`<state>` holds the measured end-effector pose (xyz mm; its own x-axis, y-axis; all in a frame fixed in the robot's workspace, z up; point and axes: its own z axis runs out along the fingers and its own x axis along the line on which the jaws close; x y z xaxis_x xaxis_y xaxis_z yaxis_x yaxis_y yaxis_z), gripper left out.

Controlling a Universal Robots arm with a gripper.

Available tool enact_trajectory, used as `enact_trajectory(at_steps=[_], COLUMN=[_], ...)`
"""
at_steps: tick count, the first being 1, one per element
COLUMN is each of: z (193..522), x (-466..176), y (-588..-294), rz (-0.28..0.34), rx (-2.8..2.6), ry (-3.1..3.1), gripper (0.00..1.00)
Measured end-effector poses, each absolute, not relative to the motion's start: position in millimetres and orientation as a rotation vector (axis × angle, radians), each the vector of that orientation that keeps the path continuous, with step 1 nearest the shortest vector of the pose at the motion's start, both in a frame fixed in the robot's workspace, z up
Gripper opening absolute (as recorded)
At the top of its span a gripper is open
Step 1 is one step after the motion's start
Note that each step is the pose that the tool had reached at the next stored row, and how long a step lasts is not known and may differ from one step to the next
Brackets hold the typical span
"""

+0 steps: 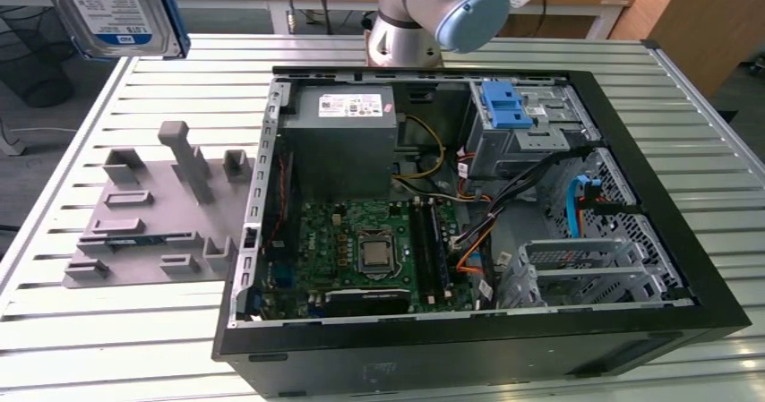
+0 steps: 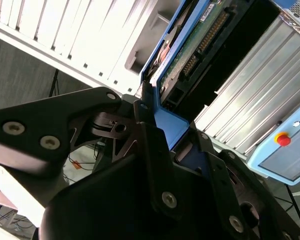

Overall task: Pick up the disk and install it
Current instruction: 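Pick up the disk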

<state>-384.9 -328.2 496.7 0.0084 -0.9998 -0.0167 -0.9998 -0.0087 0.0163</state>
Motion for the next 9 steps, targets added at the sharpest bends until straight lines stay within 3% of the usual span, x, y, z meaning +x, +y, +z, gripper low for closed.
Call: enact_trajectory(at_steps=[9], z=[496.7], x=[-379.0], y=[-328.2], rz=[0.037], rx=[-2.231], ry=[2.212], gripper=[0.36])
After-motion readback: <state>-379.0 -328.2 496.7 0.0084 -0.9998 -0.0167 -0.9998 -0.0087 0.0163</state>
